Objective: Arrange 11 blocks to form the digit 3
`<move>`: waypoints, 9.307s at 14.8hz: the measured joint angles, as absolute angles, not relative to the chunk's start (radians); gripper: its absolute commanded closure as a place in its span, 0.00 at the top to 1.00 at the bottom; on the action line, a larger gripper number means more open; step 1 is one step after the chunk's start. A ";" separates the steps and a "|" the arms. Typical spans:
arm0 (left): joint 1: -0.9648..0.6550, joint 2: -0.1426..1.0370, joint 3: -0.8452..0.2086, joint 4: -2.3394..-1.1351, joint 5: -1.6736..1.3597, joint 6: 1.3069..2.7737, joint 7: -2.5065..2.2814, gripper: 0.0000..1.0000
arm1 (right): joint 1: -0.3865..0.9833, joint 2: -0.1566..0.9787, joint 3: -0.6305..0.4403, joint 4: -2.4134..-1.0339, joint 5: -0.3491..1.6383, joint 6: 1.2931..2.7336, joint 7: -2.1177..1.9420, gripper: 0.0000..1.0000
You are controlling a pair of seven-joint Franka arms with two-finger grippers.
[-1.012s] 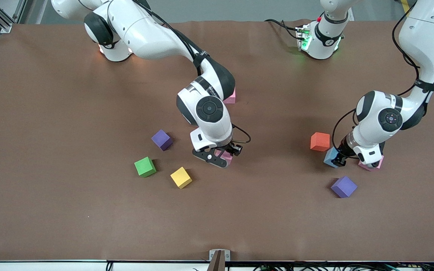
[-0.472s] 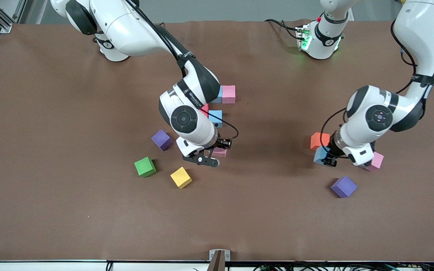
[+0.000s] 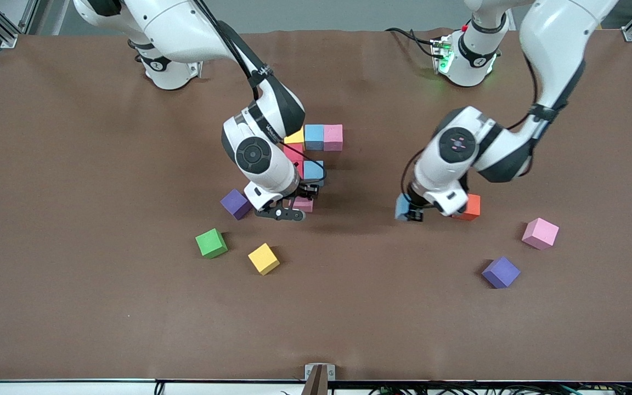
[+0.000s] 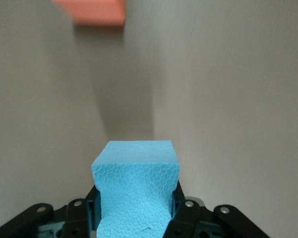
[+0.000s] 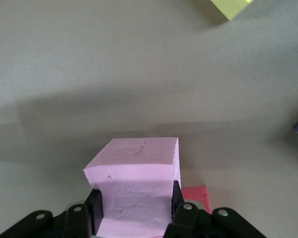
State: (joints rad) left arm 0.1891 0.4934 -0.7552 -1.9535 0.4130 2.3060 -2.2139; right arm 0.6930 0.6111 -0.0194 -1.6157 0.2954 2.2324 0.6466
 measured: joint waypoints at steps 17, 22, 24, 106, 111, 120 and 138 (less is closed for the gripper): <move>-0.200 0.675 -0.616 -1.827 0.413 2.308 -2.587 0.36 | 0.690 0.583 -0.021 -1.772 0.295 2.405 0.506 0.00; -0.289 0.685 -0.556 -1.795 0.413 2.312 -2.634 0.36 | 0.690 0.583 -0.019 -1.799 0.295 2.431 0.501 0.00; -0.308 0.687 -0.551 -1.790 0.413 2.312 -2.647 0.37 | 0.690 0.582 -0.017 -1.800 0.295 2.431 0.501 0.00; 0.379 0.768 -0.485 -1.594 0.512 2.361 -1.099 1.00 | 0.689 0.561 0.017 -1.887 0.334 2.506 0.462 0.02; 0.375 0.792 -0.483 -1.575 0.528 2.361 -1.077 1.00 | 0.689 0.561 0.017 -1.896 0.334 2.518 0.461 0.04; 0.377 0.828 -0.480 -1.544 0.522 2.363 -1.003 1.00 | 0.689 0.561 0.018 -1.896 0.334 2.520 0.461 0.05; 0.379 0.816 -0.482 -1.501 0.492 2.323 -1.003 0.48 | 0.690 0.562 0.021 -1.897 0.334 2.532 0.461 0.09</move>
State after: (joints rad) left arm 0.3788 0.8163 -0.4819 -1.5014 0.4915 2.3227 -1.0030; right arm 0.6897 0.5622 0.0205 -1.8975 0.3336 2.5324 0.4608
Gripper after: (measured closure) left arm 0.405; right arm 0.449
